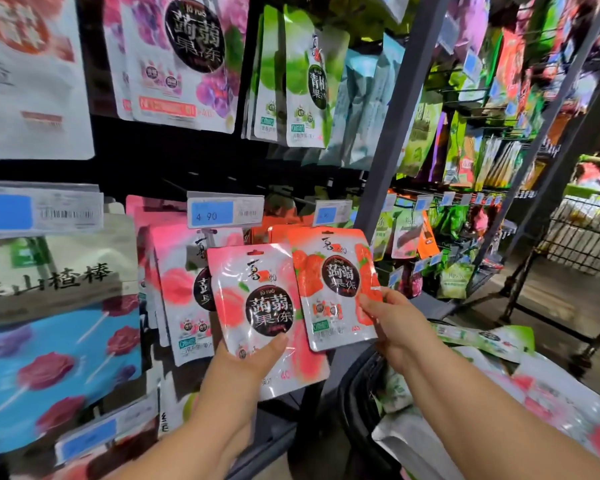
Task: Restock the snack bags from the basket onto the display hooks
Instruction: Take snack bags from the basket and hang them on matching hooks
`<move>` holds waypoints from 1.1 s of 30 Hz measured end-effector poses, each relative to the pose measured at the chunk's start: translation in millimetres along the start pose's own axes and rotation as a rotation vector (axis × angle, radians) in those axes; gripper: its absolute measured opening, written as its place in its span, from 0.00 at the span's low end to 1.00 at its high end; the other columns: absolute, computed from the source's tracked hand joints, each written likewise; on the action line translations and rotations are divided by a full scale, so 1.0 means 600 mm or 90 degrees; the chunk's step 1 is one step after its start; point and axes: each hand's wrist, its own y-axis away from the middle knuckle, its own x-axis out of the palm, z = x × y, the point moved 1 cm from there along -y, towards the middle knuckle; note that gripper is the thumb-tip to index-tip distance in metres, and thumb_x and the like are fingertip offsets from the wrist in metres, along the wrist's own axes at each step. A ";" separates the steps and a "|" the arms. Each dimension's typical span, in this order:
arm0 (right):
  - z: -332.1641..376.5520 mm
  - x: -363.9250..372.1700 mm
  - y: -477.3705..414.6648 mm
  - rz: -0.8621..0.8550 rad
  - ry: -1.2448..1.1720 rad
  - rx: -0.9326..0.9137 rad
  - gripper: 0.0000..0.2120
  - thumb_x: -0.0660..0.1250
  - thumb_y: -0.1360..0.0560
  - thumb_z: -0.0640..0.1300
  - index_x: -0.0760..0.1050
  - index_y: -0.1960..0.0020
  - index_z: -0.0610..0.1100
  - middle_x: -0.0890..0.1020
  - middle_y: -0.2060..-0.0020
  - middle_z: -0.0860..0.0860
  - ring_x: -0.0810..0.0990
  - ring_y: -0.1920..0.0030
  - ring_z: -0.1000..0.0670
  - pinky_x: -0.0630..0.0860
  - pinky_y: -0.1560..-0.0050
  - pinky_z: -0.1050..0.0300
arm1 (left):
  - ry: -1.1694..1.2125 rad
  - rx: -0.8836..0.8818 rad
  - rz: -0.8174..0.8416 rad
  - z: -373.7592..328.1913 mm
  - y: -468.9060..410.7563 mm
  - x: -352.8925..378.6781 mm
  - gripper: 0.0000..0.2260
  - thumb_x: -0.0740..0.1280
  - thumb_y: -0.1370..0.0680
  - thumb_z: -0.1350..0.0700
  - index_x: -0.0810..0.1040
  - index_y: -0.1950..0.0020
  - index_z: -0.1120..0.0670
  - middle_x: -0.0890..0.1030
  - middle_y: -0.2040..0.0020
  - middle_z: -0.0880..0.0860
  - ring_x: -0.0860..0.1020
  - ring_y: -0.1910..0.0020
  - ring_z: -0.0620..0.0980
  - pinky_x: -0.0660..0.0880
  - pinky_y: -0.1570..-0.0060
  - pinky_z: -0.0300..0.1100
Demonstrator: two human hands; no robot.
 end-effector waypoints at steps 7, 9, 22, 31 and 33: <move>-0.027 0.020 -0.064 -0.011 0.029 -0.009 0.04 0.67 0.22 0.35 0.75 0.52 0.42 0.80 0.68 0.47 0.79 0.65 0.45 0.77 0.61 0.51 | -0.049 0.031 -0.044 0.010 0.013 -0.073 0.24 0.80 0.32 0.57 0.78 0.39 0.48 0.85 0.49 0.46 0.81 0.47 0.47 0.74 0.50 0.39; -0.034 0.026 -0.071 -0.021 0.021 -0.001 0.05 0.67 0.22 0.34 0.74 0.52 0.42 0.80 0.65 0.45 0.78 0.64 0.45 0.77 0.58 0.48 | -0.052 0.040 -0.056 0.010 0.014 -0.086 0.23 0.80 0.32 0.58 0.79 0.40 0.48 0.86 0.50 0.46 0.82 0.48 0.46 0.75 0.47 0.42; -0.056 0.065 -0.116 -0.037 0.081 0.045 0.04 0.66 0.21 0.35 0.73 0.51 0.42 0.80 0.65 0.45 0.78 0.64 0.46 0.78 0.63 0.55 | -0.049 0.095 -0.018 -0.008 0.019 -0.096 0.18 0.73 0.28 0.62 0.79 0.40 0.49 0.86 0.51 0.45 0.83 0.53 0.39 0.75 0.52 0.35; -0.052 0.093 -0.109 -0.244 0.437 -0.037 0.24 0.69 0.25 0.54 0.71 0.36 0.42 0.79 0.42 0.42 0.77 0.42 0.37 0.75 0.41 0.42 | -0.033 0.075 -0.027 0.005 0.009 -0.102 0.18 0.74 0.28 0.61 0.80 0.40 0.49 0.86 0.49 0.47 0.84 0.49 0.44 0.76 0.45 0.44; -0.036 0.106 -0.077 -0.277 0.517 -0.158 0.25 0.70 0.25 0.53 0.70 0.33 0.42 0.77 0.39 0.43 0.74 0.37 0.38 0.72 0.38 0.43 | -0.024 0.069 -0.051 0.010 0.006 -0.100 0.16 0.74 0.27 0.60 0.80 0.42 0.49 0.86 0.52 0.45 0.84 0.53 0.41 0.76 0.55 0.35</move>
